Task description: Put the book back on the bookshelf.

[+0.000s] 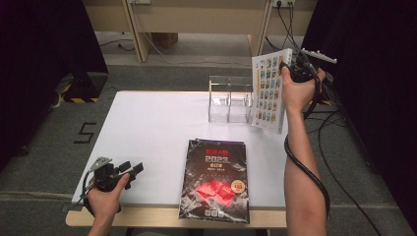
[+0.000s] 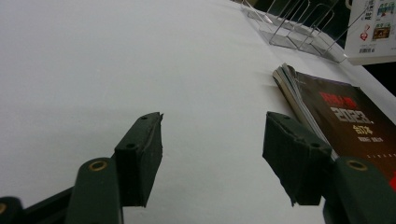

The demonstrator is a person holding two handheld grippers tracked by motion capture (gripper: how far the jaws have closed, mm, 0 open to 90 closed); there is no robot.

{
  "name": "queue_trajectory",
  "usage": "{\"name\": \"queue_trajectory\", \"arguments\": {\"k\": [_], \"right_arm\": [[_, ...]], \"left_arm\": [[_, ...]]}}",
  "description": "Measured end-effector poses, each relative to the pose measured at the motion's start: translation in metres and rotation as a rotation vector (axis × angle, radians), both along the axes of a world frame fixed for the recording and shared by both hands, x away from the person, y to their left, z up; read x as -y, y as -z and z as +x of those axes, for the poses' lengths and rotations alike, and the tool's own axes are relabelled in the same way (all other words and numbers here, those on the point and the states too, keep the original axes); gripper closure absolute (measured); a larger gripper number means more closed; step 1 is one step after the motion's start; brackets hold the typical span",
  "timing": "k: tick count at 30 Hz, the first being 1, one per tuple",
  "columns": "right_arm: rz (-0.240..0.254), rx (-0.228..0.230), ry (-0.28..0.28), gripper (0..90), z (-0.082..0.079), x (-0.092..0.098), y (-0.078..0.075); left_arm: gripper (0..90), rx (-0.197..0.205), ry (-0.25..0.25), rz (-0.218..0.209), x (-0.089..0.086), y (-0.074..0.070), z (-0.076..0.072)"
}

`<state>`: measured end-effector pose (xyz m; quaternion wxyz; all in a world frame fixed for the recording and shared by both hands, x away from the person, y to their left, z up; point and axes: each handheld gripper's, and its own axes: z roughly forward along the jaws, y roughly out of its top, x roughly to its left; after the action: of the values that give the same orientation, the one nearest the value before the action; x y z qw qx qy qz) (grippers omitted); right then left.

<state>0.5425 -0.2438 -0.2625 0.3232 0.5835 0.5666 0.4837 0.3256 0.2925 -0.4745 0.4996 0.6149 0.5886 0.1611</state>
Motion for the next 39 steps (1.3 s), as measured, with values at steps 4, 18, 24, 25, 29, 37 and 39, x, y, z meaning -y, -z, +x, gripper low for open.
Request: {"name": "queue_trajectory", "arguments": {"k": [4,18,24,25,29,37,39], "right_arm": [[-0.003,0.006,-0.003,73.8,0.001,0.001,-0.001],[0.007,0.018,0.004,73.8,0.007,0.0,0.0],[0.003,0.018,0.008,73.8,0.01,-0.001,-0.001],[0.005,0.018,0.01,73.8,0.01,-0.001,-0.001],[0.003,0.022,0.01,73.8,0.011,-0.002,-0.002],[-0.001,0.033,0.008,73.7,0.014,-0.003,0.0],[-0.001,0.035,0.012,73.8,0.016,-0.003,0.001]], "left_arm": [[37.0,-0.003,0.001,0.003,0.001,0.001,0.0],[37.2,0.003,-0.008,0.011,0.0,0.0,-0.001],[37.2,0.005,-0.01,0.012,0.0,0.0,-0.002],[37.2,0.006,-0.01,0.012,0.0,0.0,-0.002],[37.2,0.006,-0.017,0.012,0.0,0.0,-0.002],[37.3,0.008,-0.016,0.017,0.0,0.001,-0.002],[37.3,0.007,-0.017,0.015,0.001,0.001,-0.002]]}}
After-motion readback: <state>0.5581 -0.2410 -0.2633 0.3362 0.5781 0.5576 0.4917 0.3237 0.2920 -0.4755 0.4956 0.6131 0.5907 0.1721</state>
